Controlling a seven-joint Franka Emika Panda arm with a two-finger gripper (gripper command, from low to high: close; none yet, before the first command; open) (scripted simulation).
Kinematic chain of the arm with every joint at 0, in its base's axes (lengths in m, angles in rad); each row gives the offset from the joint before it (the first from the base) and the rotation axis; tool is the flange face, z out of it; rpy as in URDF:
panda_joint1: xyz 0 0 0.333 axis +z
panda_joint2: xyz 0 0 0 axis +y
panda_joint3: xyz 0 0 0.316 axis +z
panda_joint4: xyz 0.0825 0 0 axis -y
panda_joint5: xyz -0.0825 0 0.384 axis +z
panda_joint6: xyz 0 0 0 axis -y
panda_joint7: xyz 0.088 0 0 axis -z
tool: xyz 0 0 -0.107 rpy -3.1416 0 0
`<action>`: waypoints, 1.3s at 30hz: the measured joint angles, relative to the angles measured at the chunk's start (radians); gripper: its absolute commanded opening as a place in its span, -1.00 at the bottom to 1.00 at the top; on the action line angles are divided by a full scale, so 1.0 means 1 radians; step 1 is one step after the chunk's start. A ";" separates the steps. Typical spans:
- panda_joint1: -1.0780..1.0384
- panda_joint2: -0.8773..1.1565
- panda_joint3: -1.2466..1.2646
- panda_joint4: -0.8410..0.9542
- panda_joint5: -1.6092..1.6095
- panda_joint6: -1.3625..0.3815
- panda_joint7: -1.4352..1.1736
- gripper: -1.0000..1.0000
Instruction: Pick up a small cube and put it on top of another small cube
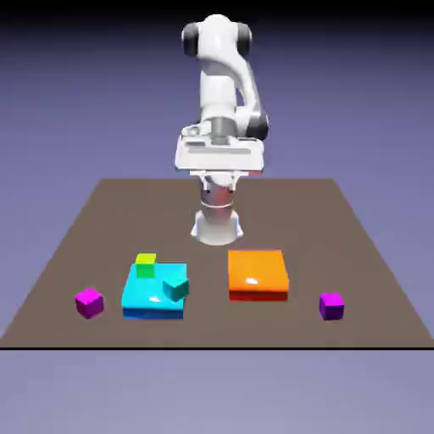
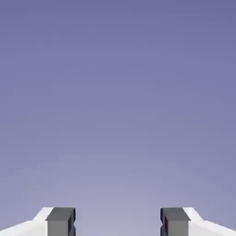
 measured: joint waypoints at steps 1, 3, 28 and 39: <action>-0.003 0.036 0.022 0.022 -0.011 -0.022 0.025 0.00; -0.010 0.109 0.067 0.066 -0.034 -0.067 0.076 0.00; -0.089 1.015 0.628 0.618 -0.316 -0.626 0.714 0.00; -0.053 1.123 0.604 0.647 -0.377 -0.592 0.773 -1.00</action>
